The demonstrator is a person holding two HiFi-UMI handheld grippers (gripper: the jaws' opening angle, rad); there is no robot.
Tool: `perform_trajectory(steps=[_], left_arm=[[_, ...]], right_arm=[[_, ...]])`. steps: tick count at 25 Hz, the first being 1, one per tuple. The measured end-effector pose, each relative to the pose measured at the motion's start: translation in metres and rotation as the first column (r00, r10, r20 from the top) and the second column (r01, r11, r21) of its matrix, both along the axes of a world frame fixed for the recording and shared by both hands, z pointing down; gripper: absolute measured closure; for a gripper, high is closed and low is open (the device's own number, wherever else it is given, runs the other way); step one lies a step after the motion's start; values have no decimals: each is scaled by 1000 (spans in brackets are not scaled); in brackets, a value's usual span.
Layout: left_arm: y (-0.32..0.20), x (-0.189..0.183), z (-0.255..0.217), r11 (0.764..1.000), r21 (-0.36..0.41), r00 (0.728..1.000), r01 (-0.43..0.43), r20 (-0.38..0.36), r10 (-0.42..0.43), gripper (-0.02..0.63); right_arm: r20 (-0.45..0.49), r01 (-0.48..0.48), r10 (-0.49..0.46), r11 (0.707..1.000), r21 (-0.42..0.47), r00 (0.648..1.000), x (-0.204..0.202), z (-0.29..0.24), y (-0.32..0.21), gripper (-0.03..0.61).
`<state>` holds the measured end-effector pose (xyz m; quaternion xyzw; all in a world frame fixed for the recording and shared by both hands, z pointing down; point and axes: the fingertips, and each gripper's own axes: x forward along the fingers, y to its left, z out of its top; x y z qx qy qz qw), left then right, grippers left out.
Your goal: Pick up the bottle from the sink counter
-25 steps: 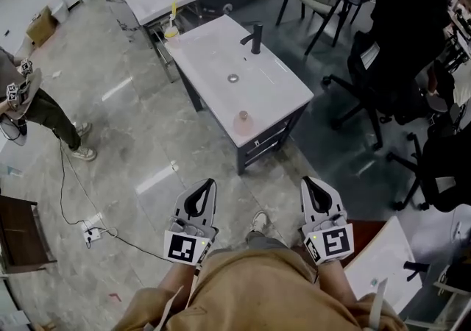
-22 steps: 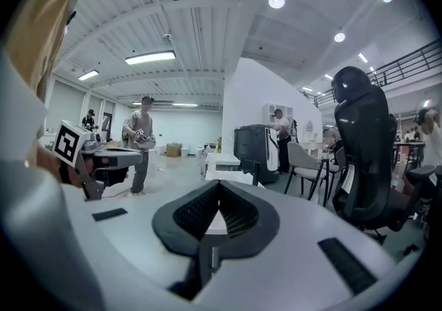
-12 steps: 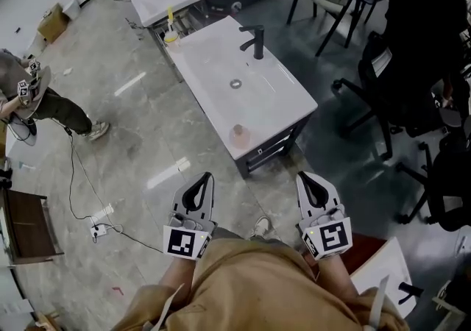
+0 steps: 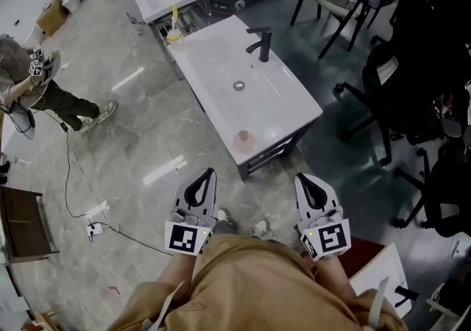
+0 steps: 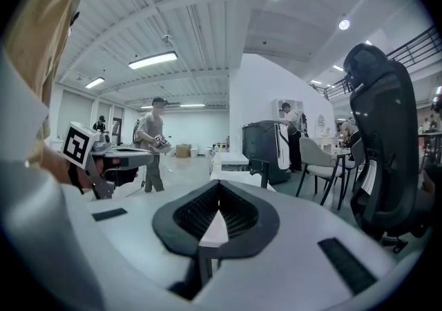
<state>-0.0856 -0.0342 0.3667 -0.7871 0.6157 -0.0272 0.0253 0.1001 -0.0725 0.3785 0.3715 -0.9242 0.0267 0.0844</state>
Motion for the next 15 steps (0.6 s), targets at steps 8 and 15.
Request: perform_trajectory(steps=[8,15], left_arm=[[-28,-15,23,993,-72,995,-89,-42,86,596],[-51,-16,41,986,-92,990,-139,-42,136,544]], right_arm=[[-42,-34,33,999,-20,999,-31,-3,-5,575],[-68,-72,68,996,-58,995,-34,11,-4,575]])
